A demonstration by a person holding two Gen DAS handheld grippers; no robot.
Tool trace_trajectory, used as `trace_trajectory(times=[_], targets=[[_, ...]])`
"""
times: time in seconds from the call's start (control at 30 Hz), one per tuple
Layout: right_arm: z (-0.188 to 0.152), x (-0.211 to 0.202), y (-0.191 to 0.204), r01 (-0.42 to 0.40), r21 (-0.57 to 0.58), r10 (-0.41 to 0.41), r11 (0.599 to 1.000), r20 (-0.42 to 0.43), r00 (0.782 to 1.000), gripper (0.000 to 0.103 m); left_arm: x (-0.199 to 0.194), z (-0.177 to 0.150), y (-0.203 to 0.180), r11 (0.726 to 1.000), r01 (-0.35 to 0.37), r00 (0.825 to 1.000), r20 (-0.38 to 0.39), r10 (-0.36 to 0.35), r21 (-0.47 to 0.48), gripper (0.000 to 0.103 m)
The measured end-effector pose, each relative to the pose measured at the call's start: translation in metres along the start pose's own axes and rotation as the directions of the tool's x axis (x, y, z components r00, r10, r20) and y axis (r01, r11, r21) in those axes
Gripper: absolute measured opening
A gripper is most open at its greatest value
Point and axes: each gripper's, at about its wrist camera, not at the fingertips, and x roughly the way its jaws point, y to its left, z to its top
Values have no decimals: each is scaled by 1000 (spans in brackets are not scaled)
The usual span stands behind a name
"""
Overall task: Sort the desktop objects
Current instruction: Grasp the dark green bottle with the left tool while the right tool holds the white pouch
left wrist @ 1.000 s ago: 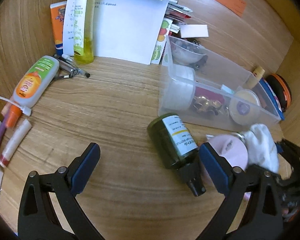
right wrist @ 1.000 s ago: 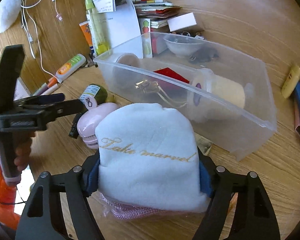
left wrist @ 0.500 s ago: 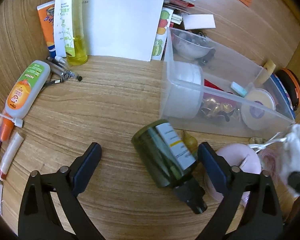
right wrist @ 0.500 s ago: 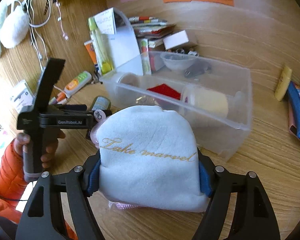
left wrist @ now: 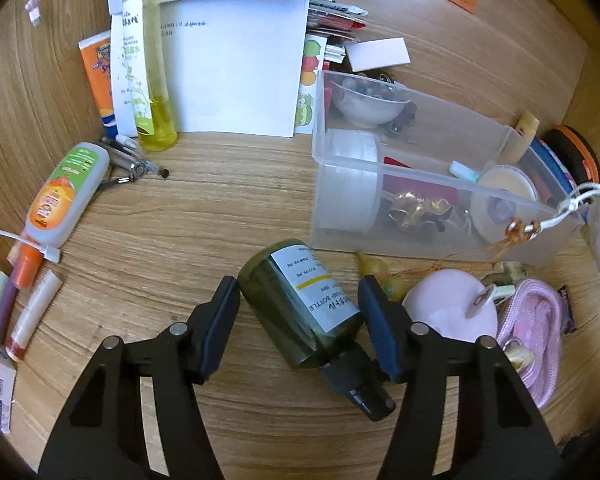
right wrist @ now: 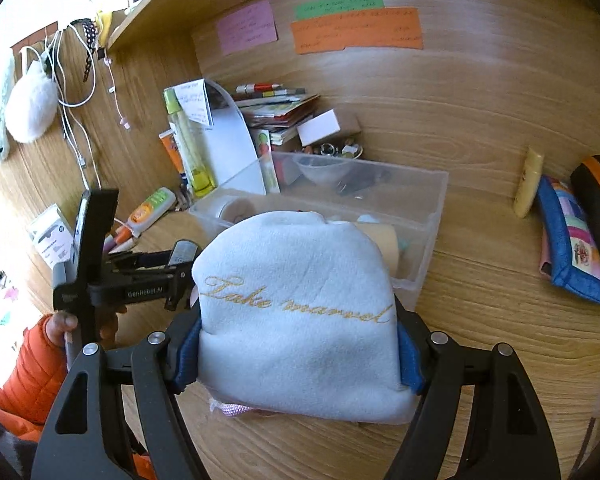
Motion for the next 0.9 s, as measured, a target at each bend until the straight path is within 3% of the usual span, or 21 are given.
trace_trajectory(times=[0.13,0.27,0.37,0.8,0.9], targets=[[2,-4,-1,6,5,-6,1000,11,1000,73,-8,-1,7,999,17,1000,15,-17,-27,59],[8,-7,-1,13,-1,-13,1000,29,999,73,-21,3,13,997,47,999,29,-46,-53,43],[12,-8,-2,9,3,-9,1000,40,999,73,-26,4,13,998,36,998,50,-33,-43,42],[21,6,-1,-28,25,27,999,40,999,73,-14,-7,11,1000,10,1000,10,-10,-18,41],[27,10,-4,-34,41,32,999,45,998,73,-18,-4,11,999,32,999,15,-32,-16,41]])
